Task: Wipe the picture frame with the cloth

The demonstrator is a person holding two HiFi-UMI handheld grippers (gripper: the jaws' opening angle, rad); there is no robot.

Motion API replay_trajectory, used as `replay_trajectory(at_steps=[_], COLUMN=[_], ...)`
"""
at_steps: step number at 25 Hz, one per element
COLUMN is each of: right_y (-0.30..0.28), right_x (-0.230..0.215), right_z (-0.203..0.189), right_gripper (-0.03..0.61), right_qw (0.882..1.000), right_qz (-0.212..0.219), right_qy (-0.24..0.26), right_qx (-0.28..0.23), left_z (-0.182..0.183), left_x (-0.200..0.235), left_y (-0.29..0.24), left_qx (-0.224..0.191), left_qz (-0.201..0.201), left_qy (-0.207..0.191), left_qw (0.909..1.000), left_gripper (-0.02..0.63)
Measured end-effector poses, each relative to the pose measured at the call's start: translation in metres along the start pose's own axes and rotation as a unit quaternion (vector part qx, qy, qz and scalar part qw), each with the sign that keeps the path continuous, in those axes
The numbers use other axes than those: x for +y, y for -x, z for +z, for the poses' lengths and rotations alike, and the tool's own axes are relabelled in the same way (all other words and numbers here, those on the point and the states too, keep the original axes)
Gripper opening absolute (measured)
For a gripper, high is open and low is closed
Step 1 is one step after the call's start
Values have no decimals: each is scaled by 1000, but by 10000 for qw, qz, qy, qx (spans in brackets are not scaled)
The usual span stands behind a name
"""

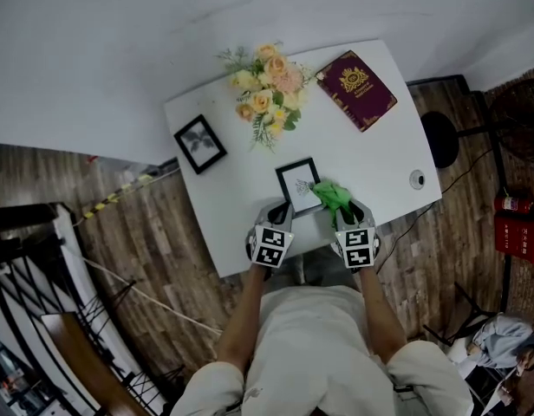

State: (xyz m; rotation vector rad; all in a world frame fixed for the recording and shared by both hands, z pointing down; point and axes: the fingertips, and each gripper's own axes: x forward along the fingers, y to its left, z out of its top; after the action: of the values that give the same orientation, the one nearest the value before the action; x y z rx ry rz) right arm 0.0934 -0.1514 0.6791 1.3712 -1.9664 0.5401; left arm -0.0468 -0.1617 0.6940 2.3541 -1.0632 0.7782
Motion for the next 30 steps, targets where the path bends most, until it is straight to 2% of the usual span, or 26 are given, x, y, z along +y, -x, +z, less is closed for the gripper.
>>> replay_trajectory(at_steps=[3, 6, 16, 22, 30], right_y=[12, 31, 90, 104, 90], right_x=[-17, -23, 0, 1, -10], right_z=[4, 26, 108, 131, 143], right_gripper=[95, 95, 92, 92, 92], right_qw=[9995, 9982, 9843, 9780, 9729], right_qz=[-219, -281, 63, 276, 893], right_qy=[-1, 59, 596, 734, 905], right_qx=[-211, -525, -1658, -1933, -1933], left_z=[8, 24, 90, 117, 138], left_x=[0, 0, -11, -24, -24], left_y=[9, 23, 84, 103, 92], left_qx=[-132, -386, -1305, -1563, -1543], left_qz=[85, 171, 413, 495, 908], left_qy=[6, -32, -283, -367, -269], left_qw=[9999, 9991, 9902, 9858, 9835], left_gripper=[20, 20, 20, 20, 20])
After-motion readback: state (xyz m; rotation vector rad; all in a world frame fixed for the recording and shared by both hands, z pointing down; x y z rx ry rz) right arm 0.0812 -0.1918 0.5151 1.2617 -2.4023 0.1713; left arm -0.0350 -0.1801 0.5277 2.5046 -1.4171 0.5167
